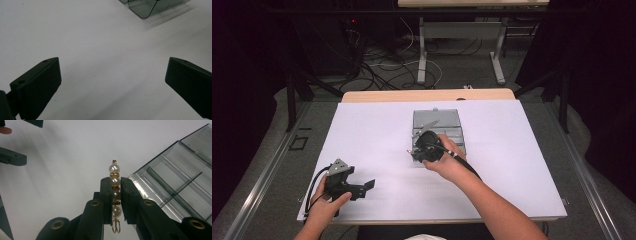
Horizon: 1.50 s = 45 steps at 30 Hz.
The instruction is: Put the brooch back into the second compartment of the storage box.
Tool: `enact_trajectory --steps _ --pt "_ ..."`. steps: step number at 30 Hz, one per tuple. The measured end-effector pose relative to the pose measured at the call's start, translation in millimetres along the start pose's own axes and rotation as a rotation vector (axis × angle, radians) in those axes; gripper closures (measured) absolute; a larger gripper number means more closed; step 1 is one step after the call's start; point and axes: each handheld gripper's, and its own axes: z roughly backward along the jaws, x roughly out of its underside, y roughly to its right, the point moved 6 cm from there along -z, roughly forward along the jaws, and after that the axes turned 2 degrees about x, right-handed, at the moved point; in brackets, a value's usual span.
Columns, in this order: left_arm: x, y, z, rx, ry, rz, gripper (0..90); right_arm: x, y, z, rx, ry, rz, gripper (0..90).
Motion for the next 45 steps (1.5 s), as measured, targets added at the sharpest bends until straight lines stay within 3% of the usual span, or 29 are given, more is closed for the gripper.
enact_trajectory --steps 15,21,22,32,45 --pt "0.0 -0.1 0.1 0.0 0.0 -0.002 0.2 -4.6 11.9 6.2 0.017 0.042 -0.039 80.7" --pt "0.0 -0.1 0.3 0.001 0.0 -0.001 0.2 -5.9 17.2 8.0 0.03 0.059 -0.044 80.7" --pt "-0.1 -0.1 0.3 0.001 0.001 -0.001 0.2 -6.5 19.3 8.2 0.03 0.064 -0.027 80.7" --pt "-0.3 -0.1 0.3 0.002 0.003 0.0 0.2 -6.9 31.5 9.4 0.058 0.084 -0.054 80.6" --pt "-0.5 0.0 0.7 0.006 0.007 0.002 0.2 -8.8 45.3 7.6 0.093 0.108 -0.055 80.7"
